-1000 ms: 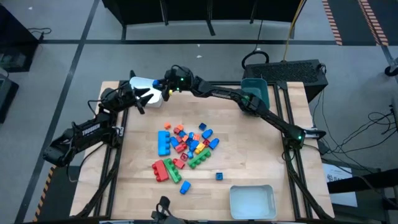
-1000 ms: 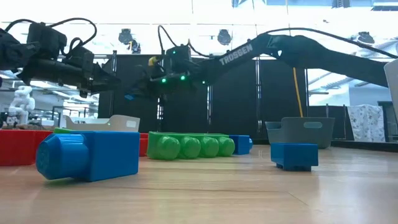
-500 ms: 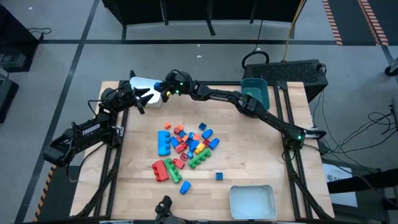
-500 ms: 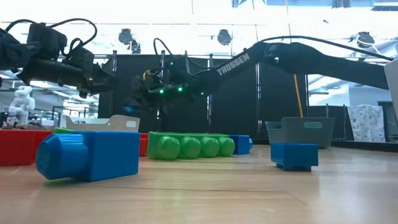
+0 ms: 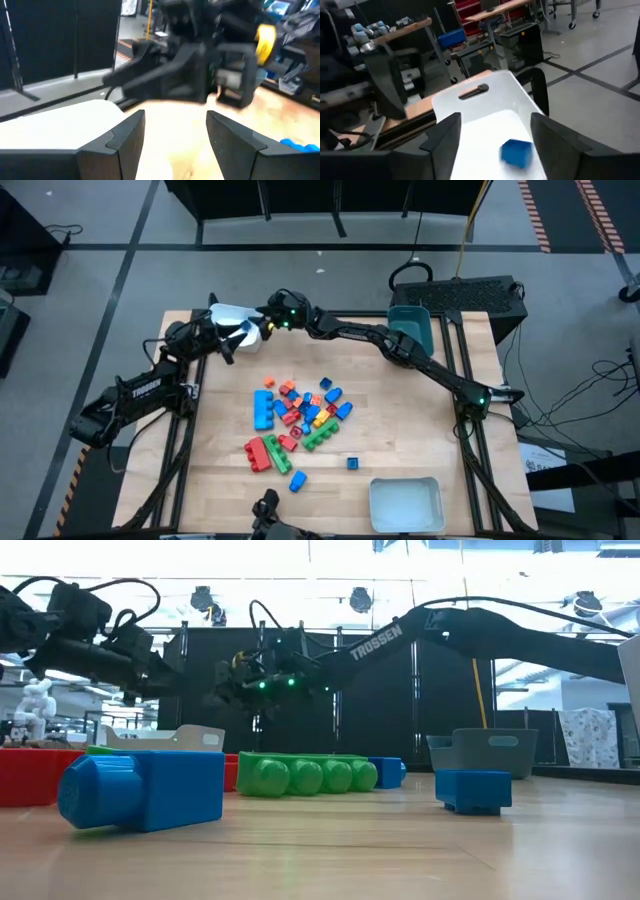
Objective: Sort blocks by size
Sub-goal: Adjust the white bin
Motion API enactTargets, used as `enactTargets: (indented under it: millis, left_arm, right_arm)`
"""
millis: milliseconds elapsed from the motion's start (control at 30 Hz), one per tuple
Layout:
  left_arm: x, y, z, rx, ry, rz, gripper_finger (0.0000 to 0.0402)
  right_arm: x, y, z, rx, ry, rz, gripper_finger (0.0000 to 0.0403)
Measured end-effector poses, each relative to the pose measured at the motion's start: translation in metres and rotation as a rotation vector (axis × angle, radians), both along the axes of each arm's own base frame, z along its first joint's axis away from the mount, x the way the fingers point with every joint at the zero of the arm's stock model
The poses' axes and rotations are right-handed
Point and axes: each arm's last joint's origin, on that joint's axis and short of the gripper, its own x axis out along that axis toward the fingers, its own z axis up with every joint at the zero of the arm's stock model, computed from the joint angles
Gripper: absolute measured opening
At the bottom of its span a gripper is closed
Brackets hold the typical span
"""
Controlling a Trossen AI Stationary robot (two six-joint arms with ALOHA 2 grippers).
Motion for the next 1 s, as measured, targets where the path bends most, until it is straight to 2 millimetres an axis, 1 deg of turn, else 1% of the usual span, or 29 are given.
enactTargets:
  millis: [100,200,267,300,333,500,567,600,667,767,833,900,1000]
  left_arm:
    - [-0.001,0.001,-0.004,-0.027,0.031,0.076,0.0212]
    - [-0.004,0.003,-0.011,-0.041,0.123,0.183,0.0208]
    - [-0.006,0.002,-0.018,-0.055,0.201,0.234,0.0193]
    - [-0.006,0.002,-0.019,-0.052,0.228,0.239,0.0180]
    - [-0.005,0.001,-0.020,-0.047,0.241,0.238,0.0164]
    - [-0.001,-0.001,-0.020,-0.035,0.254,0.229,0.0060]
    - [0.002,-0.002,-0.021,-0.063,0.237,0.214,0.0019]
    - [0.004,-0.003,-0.021,-0.085,0.223,0.207,0.0010]
    - [0.008,-0.005,-0.022,-0.121,0.206,0.190,0.0008]
    - [0.012,-0.008,-0.026,-0.160,0.220,0.183,0.0004]
    - [0.015,-0.009,-0.029,-0.170,0.249,0.202,0.0003]
    - [0.017,-0.009,-0.032,-0.185,0.269,0.242,0.0003]
    - [0.021,-0.009,-0.034,-0.208,0.252,0.253,0.0003]
  right_arm:
    - [-0.003,0.001,0.007,0.014,0.077,-0.030,0.0174]
    - [-0.007,0.006,0.015,-0.030,0.186,-0.078,0.0110]
    - [-0.010,0.011,0.031,-0.078,0.233,-0.076,0.0055]
    - [-0.013,0.014,0.044,-0.110,0.253,-0.069,0.0030]
    - [-0.016,0.017,0.058,-0.141,0.266,-0.059,0.0015]
    - [-0.048,0.044,0.153,-0.284,0.296,-0.064,0.0011]
    - [-0.062,0.057,0.182,-0.359,0.337,-0.081,0.0003]
    - [-0.070,0.064,0.196,-0.394,0.358,-0.090,0.0002]
    - [-0.087,0.078,0.224,-0.452,0.381,-0.121,0.0003]
    - [-0.119,0.099,0.273,-0.537,0.351,-0.189,0.0001]
    - [-0.138,0.109,0.298,-0.573,0.337,-0.231,0.0001]
    - [-0.153,0.117,0.312,-0.585,0.338,-0.250,0.0001]
    - [-0.167,0.130,0.325,-0.590,0.337,-0.237,0.0001]
